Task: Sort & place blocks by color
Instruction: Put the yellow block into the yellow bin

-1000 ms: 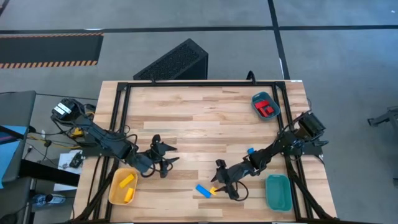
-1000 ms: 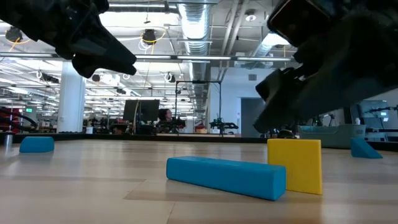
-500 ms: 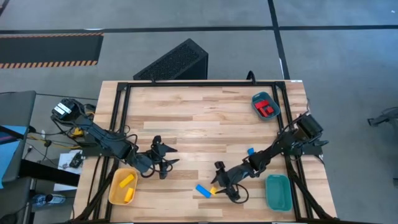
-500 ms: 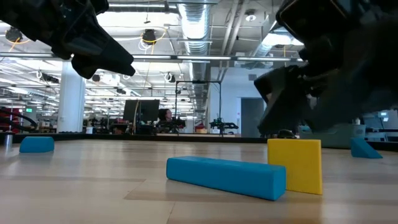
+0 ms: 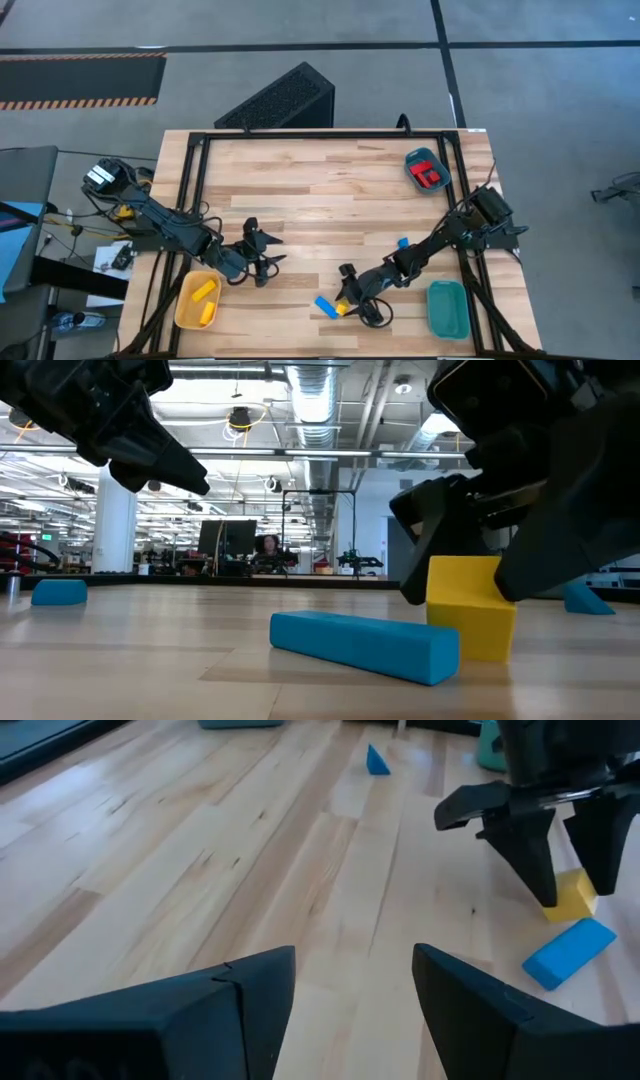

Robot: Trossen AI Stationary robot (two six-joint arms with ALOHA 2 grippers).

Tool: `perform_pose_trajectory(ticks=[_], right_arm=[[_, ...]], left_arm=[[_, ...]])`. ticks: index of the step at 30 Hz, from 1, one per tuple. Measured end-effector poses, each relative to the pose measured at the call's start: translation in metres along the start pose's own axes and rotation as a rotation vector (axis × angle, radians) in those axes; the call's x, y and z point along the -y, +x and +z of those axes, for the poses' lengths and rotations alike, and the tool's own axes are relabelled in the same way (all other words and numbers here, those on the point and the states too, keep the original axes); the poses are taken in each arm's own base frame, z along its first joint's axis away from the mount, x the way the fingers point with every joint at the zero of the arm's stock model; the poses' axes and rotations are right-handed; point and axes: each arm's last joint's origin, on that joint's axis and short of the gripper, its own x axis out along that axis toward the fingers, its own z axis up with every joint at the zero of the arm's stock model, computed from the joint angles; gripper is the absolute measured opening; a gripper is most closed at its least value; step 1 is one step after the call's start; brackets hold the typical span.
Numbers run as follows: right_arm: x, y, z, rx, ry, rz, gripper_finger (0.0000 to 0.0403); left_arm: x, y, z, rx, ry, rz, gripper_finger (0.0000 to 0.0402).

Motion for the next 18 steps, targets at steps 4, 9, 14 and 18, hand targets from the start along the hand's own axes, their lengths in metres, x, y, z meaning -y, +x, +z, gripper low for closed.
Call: perform_pose_trajectory(ticks=[4,9,14,18], right_arm=[[0.0015,0.0001,-0.0009,-0.008,0.005,0.001,0.0244],[0.0037,0.0001,-0.0014,-0.012,0.011,0.003,0.0228],[0.0036,-0.0001,-0.0030,-0.032,0.016,0.008,0.0195],[0.0065,-0.0004,-0.0025,-0.031,0.045,0.004,0.0168]], left_arm=[[-0.0003,0.0000,-0.0005,-0.004,0.003,0.003,0.0193],[-0.0004,0.0000,-0.0004,-0.002,0.001,0.007,0.0193],[-0.0004,0.0000,-0.0004,-0.002,0.001,0.007,0.0193],[-0.0005,0.0000,-0.0004,-0.002,0.001,0.008,0.0193]])
